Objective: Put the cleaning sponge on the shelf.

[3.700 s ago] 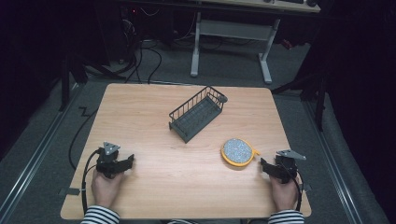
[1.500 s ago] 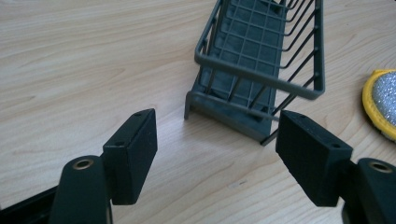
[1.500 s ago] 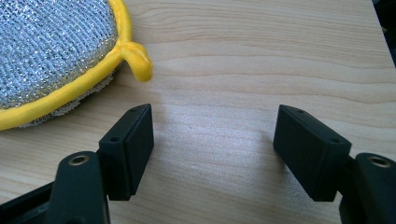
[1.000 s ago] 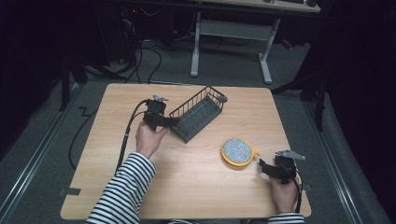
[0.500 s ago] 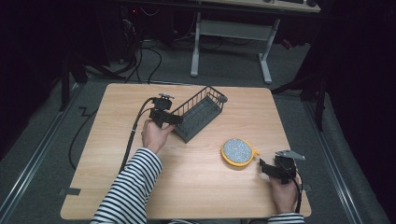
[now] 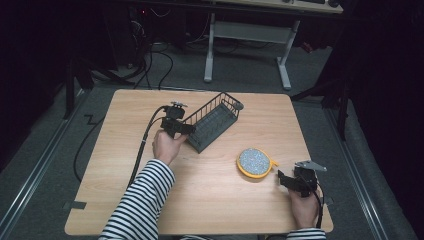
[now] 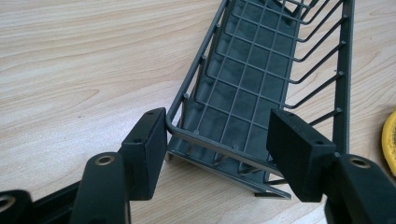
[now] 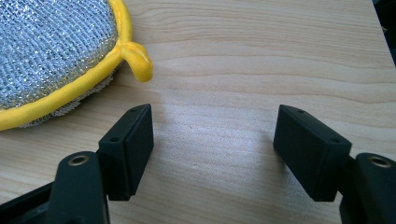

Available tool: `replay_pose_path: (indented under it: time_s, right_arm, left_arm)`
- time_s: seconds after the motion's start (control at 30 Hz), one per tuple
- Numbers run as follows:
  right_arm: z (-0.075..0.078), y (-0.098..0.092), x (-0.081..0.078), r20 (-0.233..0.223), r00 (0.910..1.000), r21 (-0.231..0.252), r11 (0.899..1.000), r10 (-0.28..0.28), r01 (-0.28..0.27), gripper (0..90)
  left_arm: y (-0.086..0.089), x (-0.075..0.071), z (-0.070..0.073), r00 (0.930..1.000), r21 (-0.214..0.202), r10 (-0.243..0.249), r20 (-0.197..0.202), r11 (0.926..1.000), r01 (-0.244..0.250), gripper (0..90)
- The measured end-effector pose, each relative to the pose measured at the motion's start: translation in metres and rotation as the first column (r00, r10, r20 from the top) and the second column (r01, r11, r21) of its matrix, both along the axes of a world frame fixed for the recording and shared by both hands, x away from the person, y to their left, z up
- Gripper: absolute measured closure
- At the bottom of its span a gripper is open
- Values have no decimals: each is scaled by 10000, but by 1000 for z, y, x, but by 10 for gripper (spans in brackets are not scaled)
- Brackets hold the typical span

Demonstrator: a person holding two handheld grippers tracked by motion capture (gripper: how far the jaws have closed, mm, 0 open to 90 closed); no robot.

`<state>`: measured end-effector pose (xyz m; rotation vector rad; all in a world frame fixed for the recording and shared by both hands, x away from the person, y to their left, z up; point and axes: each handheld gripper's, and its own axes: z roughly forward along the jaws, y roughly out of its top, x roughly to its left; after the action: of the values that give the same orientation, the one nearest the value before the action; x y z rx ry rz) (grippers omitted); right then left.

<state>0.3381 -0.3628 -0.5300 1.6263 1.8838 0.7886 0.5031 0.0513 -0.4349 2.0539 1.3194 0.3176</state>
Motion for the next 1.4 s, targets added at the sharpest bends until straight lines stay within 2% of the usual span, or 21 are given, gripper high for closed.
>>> replay_pose_path:
  time_s: [0.3, 0.4, 0.6, 0.73, 1.0, 1.4]
  right_arm:
    - [0, 0, 0, 6, 10000, -9, 10000, 20, -20, 287]
    - [0, 0, 0, -2, 10000, 5, 10000, 4, -4, 287]
    - [0, 0, 0, -1, 10000, 3, 10000, 6, -6, 287]
    - [0, 0, 0, -3, 10000, 3, 10000, 4, -4, 286]
    - [0, 0, 0, 6, 10000, -11, 10000, 23, -23, 286]
    - [0, 0, 0, 17, 10000, -25, 10000, 36, -36, 286]
  left_arm:
    - [9, -4, -1, 10000, -40, -57, -52, 10000, 56, 396]
    - [12, -6, 0, 9999, 79, -123, -55, 9999, 123, 399]
    - [22, -14, -1, 9999, -21, -107, 24, 9999, 107, 406]
    - [27, -20, 0, 9999, 71, -119, 120, 9999, 118, 412]
    - [40, -31, -1, 9994, -13, -321, 121, 9995, 321, 419]
    - [65, -64, -2, 9970, -154, -774, 68, 9969, 775, 426]
